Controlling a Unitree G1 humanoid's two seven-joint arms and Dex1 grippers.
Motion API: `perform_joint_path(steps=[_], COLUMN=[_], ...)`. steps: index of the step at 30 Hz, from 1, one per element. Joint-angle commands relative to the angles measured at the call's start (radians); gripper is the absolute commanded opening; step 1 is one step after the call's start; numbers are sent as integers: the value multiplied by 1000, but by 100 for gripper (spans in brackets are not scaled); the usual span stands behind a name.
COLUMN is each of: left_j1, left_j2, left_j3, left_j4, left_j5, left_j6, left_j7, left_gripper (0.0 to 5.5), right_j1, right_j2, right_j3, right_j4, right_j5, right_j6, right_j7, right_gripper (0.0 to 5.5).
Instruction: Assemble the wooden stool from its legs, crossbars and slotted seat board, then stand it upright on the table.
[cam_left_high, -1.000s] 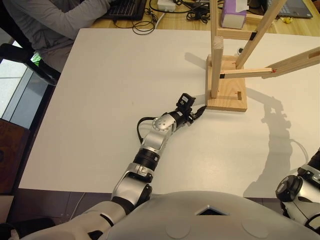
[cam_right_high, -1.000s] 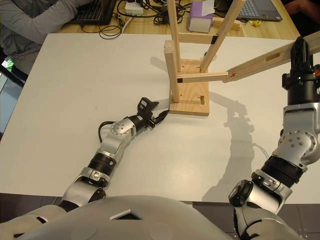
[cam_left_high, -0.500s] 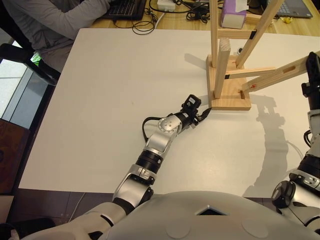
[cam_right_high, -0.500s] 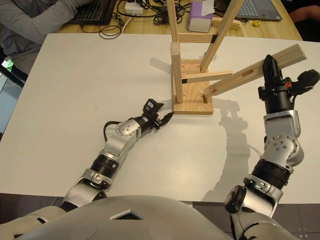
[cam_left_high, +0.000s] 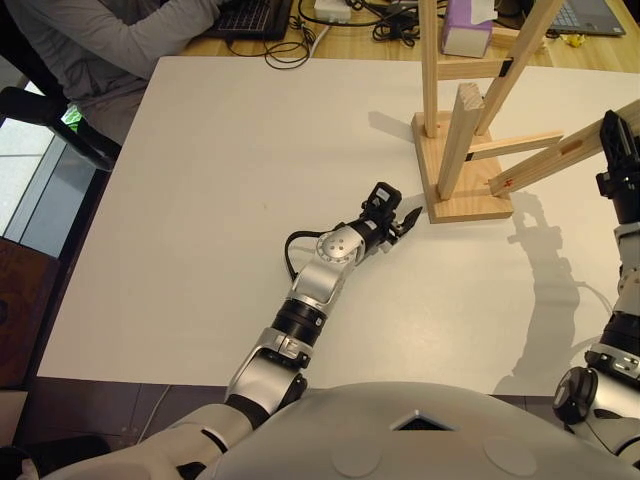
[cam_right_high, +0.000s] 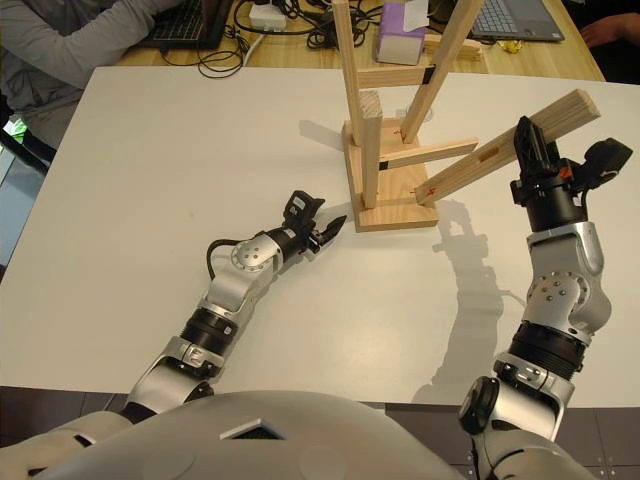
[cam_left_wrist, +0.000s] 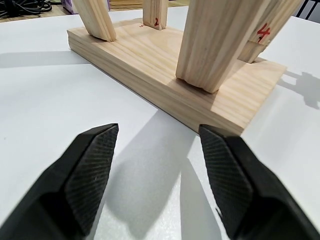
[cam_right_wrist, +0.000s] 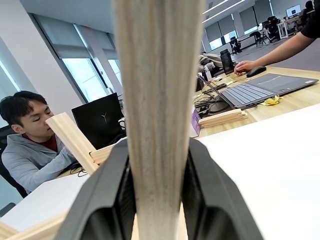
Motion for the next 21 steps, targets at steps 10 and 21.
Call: perform_joint_path(steps=[10, 21], left_j1=[-12, -22], left_j2=[-57, -54], left_j3=[7, 5], left_j4=[14, 31], left_j5=[-8, -8], left_j6=[-32, -48], left_j7=[31, 24], left_gripper=[297, 297], right_j1=[-44, -28], right_j2=[-21, -13], right_j3=[88, 175], right_j4=[-14, -63], right_j5=[-50, -137], right_j6=[78, 25], right_j7=[-45, -21], right_gripper=[100, 100])
